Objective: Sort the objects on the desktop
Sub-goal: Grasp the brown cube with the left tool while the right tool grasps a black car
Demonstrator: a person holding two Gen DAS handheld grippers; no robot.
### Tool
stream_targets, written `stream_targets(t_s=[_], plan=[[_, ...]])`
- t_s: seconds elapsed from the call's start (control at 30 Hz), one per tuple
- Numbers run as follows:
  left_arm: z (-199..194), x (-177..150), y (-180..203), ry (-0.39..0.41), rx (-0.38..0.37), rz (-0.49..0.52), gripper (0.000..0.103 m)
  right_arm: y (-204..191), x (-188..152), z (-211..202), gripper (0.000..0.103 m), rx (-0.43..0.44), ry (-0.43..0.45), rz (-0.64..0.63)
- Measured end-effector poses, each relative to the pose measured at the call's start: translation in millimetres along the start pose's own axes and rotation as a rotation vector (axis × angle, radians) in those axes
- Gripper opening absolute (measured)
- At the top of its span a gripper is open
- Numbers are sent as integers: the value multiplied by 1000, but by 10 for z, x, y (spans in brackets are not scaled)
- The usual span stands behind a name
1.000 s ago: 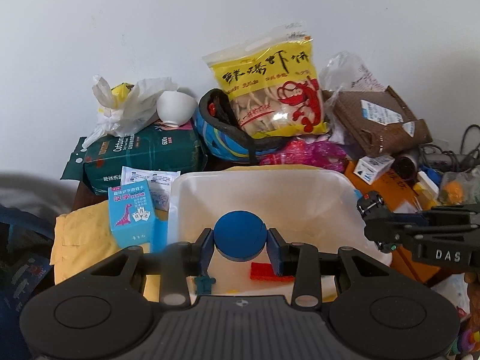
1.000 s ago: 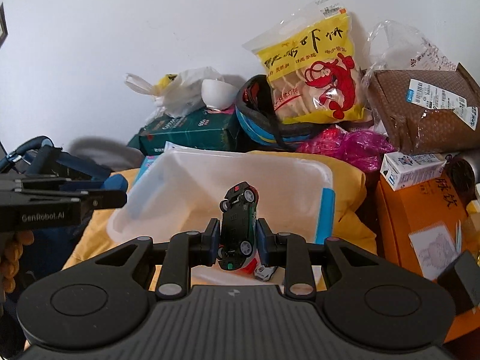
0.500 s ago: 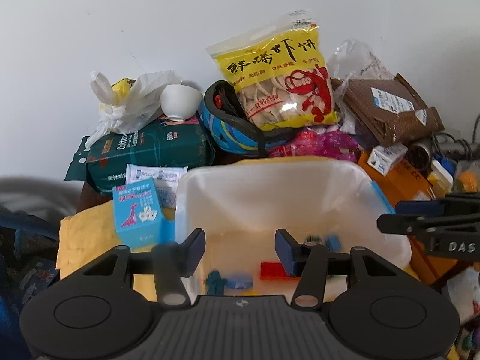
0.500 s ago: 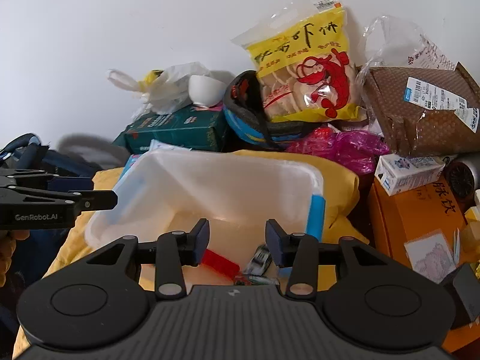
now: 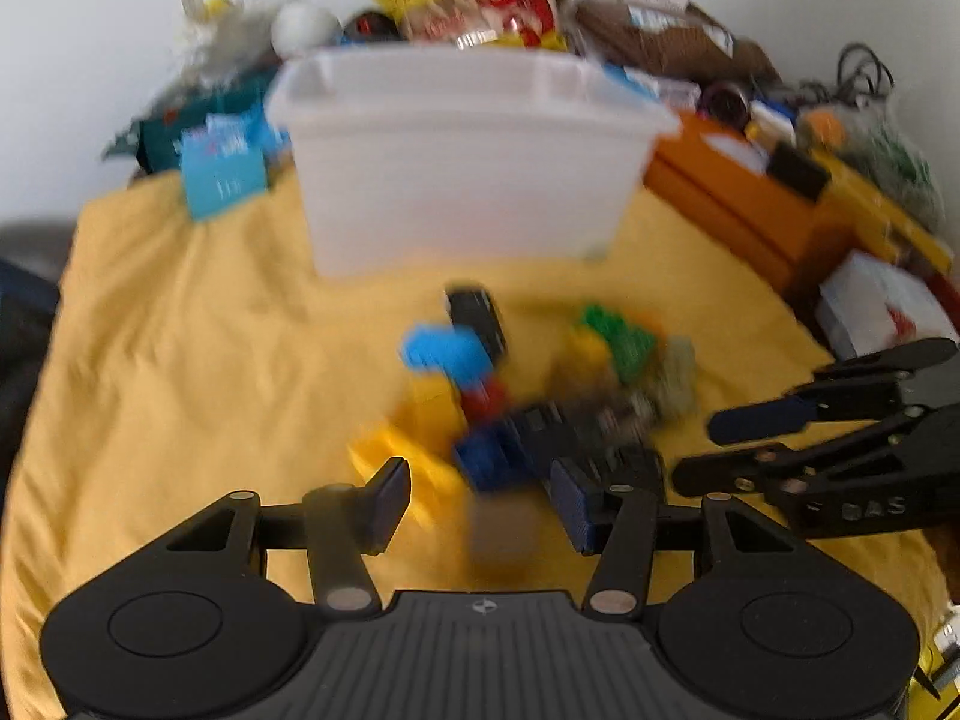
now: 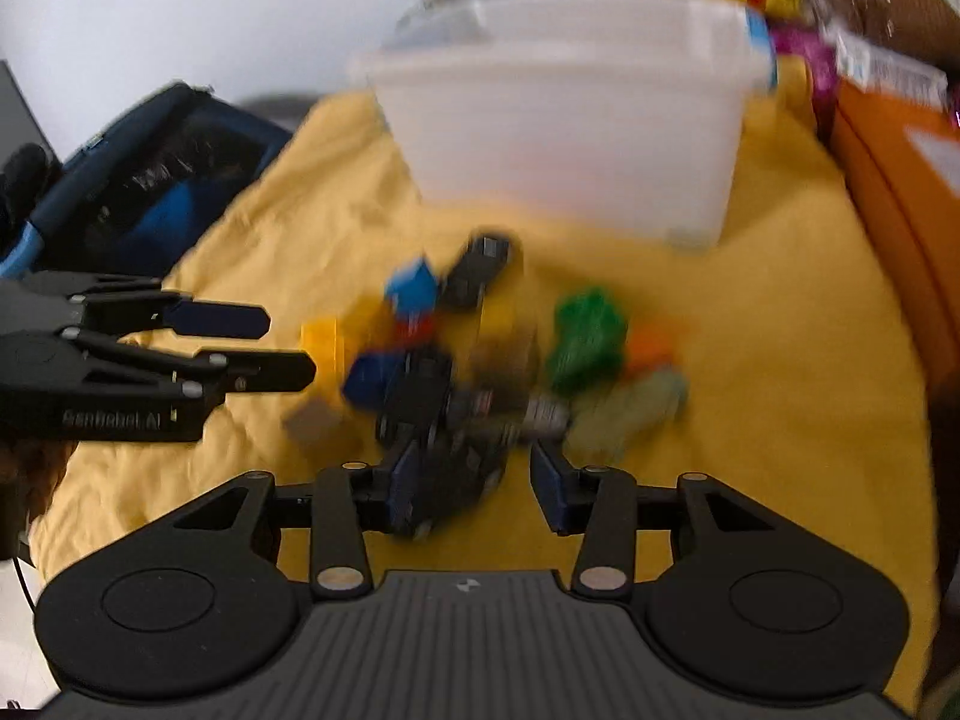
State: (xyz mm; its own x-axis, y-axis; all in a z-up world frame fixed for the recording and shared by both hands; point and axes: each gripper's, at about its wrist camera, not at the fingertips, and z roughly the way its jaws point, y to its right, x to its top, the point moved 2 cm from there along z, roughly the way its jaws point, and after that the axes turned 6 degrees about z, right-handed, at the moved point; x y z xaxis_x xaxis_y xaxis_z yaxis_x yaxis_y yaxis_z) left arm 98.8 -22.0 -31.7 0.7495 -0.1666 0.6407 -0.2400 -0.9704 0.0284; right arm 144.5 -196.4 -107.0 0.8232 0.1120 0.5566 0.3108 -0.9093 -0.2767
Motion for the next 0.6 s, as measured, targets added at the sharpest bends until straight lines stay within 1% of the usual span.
stream_targets(t_s=[0.13, 0.23, 0.27, 0.3, 0.33, 0.43, 0.53, 0.6], plan=[[138, -132, 134, -30, -3, 25, 56, -34, -80, 98, 46, -14, -11, 63], [237, -200, 155, -37, -3, 28, 54, -64, -83, 131, 47, -36, -12, 65], [271, -214, 141, -47, -12, 23, 51, -60, -77, 142, 49, -41, -13, 69], [295, -231, 119, -53, -12, 17, 37, -55, -117, 132, 49, -46, -12, 73], [305, -259, 90, -61, 1, 11, 32, -54, -124, 129, 52, -55, -11, 78], [252, -307, 9, -53, 16, -19, 32, -72, -155, 159, 53, -75, -7, 105], [199, -354, -49, -51, 30, -29, 32, -118, -152, 219, 54, -78, 2, 169], [172, -369, -73, -50, 34, -41, 32, -168, -146, 289, 54, -102, -3, 192]])
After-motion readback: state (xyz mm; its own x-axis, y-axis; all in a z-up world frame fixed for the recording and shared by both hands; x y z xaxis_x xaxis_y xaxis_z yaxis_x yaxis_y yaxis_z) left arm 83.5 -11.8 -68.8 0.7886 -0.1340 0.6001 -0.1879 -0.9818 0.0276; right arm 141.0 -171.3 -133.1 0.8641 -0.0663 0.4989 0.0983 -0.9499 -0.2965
